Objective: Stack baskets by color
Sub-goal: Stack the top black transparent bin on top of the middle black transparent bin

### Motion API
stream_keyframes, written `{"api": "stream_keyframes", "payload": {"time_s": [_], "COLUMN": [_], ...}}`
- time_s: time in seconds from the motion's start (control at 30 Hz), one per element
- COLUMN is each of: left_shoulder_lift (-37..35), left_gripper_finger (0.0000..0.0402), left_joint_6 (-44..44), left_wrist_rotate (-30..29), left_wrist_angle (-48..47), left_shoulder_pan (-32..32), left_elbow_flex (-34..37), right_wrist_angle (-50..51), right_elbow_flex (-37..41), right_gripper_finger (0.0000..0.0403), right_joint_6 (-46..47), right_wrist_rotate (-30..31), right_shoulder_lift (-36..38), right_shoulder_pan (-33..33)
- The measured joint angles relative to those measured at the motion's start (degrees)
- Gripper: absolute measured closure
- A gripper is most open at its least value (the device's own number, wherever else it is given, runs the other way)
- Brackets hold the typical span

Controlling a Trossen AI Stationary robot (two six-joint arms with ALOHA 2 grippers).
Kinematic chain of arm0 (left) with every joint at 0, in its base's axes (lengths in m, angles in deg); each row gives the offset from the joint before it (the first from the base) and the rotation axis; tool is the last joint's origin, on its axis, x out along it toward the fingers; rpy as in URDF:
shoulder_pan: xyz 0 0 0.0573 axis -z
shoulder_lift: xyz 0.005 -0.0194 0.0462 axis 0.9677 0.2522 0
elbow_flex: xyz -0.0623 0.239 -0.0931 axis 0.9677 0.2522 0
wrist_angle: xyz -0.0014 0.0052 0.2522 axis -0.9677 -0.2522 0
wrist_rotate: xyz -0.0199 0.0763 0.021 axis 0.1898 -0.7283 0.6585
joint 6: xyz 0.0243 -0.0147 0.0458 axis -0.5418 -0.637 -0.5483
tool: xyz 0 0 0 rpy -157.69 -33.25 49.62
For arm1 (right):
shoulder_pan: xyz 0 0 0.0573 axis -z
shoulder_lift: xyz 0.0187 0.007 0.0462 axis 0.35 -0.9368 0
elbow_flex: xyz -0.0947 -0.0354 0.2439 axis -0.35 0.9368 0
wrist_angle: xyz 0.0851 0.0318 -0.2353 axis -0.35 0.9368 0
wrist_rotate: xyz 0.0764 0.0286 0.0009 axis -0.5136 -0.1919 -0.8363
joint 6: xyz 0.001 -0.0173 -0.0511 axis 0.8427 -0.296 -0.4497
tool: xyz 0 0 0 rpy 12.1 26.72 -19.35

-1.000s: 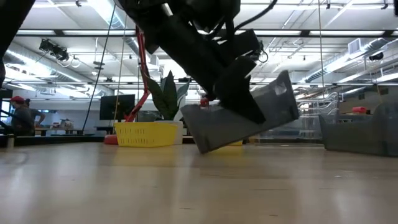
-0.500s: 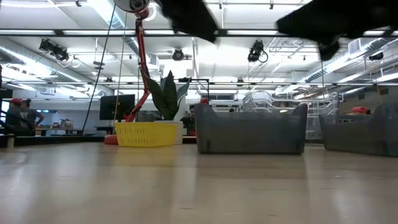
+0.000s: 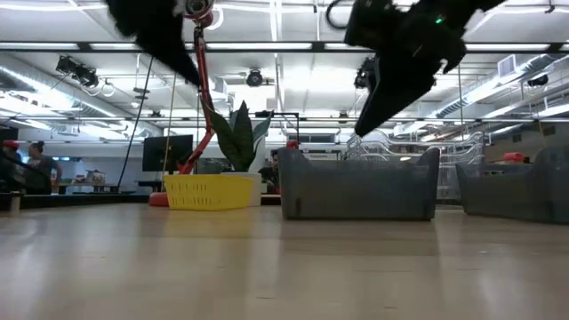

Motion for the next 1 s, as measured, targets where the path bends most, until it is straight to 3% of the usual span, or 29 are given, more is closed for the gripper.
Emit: {"api": "stream_keyframes", "payload": {"time_s": [0.13,0.33,0.43,0.63,1.0], "left_shoulder_lift": [0.0,0.0,0.0,0.0,0.0], "left_gripper_finger": [0.0257,0.026,0.026,0.026,0.0263], "left_joint_6": [1.2,1.3,1.2,1.0,-0.8], "left_wrist_rotate": [0.0,-0.1,-0.1,-0.1,-0.2], "left_wrist_angle": [6.5,10.8,12.1,13.2,14.9], "left_shoulder_pan": [0.4,-1.2,-2.0,-2.9,-2.9], "left_elbow_flex": [7.8,13.6,14.9,15.1,15.1], "right_wrist_angle": [3.2,3.1,3.0,3.1,5.4], "right_elbow_flex": [-1.9,-3.3,-3.9,-4.2,-5.6], "right_gripper_finger": [0.0253,0.0258,0.0287,0.0386,0.0396], "right_joint_6": [-5.6,-9.9,-10.8,-9.5,0.2], "right_wrist_rotate": [-9.7,-14.3,-14.6,-14.5,-4.4], "right_shoulder_lift": [-4.2,-10.7,-12.9,-14.4,-10.7], "right_shoulder_pan": [4.8,8.6,8.9,8.3,2.5]}}
